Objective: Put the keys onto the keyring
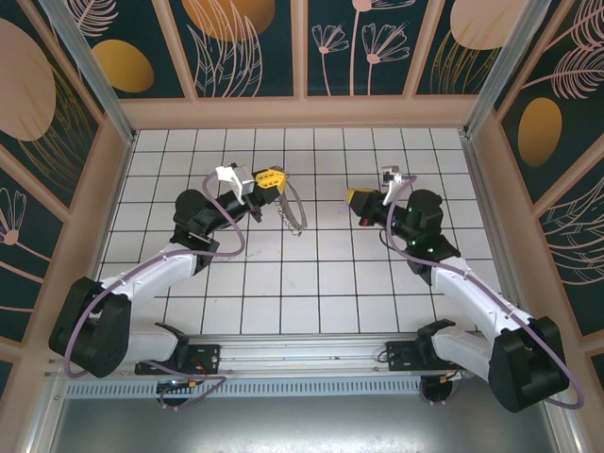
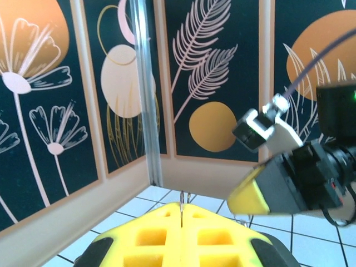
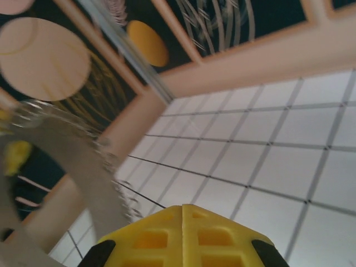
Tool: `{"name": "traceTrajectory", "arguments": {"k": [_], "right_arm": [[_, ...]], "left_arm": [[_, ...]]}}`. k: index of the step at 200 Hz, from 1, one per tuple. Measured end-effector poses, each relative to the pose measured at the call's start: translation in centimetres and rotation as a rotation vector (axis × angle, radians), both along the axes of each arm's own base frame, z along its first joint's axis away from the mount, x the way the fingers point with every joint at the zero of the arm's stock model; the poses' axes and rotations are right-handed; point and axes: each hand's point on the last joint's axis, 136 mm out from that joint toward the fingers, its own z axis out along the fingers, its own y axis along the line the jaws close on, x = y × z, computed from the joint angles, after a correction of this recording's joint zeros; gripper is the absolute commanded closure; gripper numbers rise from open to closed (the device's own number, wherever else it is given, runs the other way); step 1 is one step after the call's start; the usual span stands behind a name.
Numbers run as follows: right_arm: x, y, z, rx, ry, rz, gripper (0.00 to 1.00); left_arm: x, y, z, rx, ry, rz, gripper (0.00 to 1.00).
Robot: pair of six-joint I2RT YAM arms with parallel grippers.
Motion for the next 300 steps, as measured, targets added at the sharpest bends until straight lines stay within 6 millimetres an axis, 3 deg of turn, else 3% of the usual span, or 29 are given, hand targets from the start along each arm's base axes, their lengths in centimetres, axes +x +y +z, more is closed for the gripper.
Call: {"name": "traceTrajectory", "arguments": {"k": [33, 73, 168, 300], "right_arm": [[0.0, 1.3, 4.4, 0.041, -0.130, 0.087, 1.00], [-0.4, 2.6, 6.7, 0.047, -0.218, 0.183, 1.00], [-2.9, 5.6, 7.9, 0.041, -0.293, 0.339, 1.00], [-4.8, 7.6, 9.6, 0.038, -0.368, 0.411, 1.00]], "left_arm": [[-0.4, -0.9, 0.0, 0.028, -0.015, -0.030, 1.00], [-0.6, -1.5, -0.3, 0.048, -0.018, -0.054, 1.00], [-1.2, -3.8, -0.4, 0.075, -0.004, -0.108, 1.00], [-1.1, -4.8, -0.8, 0.093, 0.027, -0.127, 1.00]]}}
